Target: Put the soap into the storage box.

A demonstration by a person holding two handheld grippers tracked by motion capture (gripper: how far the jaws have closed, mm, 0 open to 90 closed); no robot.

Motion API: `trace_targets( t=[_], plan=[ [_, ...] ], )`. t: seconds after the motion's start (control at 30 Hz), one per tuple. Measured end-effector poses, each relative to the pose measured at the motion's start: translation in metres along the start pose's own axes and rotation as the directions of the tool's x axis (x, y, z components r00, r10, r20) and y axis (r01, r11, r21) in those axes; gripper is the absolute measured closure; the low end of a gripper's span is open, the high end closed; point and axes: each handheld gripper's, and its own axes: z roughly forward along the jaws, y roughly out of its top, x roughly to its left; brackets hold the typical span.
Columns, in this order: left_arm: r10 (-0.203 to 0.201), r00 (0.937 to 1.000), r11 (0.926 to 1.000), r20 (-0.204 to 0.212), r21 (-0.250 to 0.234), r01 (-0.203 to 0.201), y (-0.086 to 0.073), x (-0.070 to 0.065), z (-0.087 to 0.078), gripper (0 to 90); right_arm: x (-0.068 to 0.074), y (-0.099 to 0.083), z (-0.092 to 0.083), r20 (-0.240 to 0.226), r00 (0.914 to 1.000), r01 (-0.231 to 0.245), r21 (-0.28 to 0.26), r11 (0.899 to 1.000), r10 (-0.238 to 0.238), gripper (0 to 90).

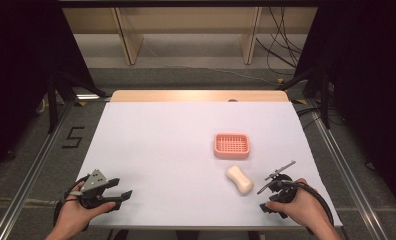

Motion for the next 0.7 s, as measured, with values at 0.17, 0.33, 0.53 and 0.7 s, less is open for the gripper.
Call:
trace_targets(
  t=[0.17,0.33,0.53,0.7],
  plan=[
    [-0.015,0.9998,0.9998,0.01,0.014,0.015,0.0,0.0,-0.002,33.3,0.004,0.01,-0.004,0.012,0.9997,0.02,0.035,0.999,-0.021,50.4],
    [-0.008,0.9999,1.0,0.006,-0.004,0.008,0.0,0.0,-0.002,33.4,0.011,0.018,-0.003,0.018,0.9988,-0.047,0.063,0.997,0.046,51.2],
    [-0.008,0.9999,1.0,0.012,-0.003,0.008,0.0,0.0,-0.001,33.4,0.009,0.032,-0.006,0.032,0.9995,0.006,0.082,0.997,-0.008,50.9],
    [0.004,0.9999,1.0,0.012,0.004,-0.004,0.001,0.002,-0.002,33.3,0.008,0.042,-0.007,0.036,0.9992,0.016,0.073,0.997,-0.019,49.2]
  ],
)
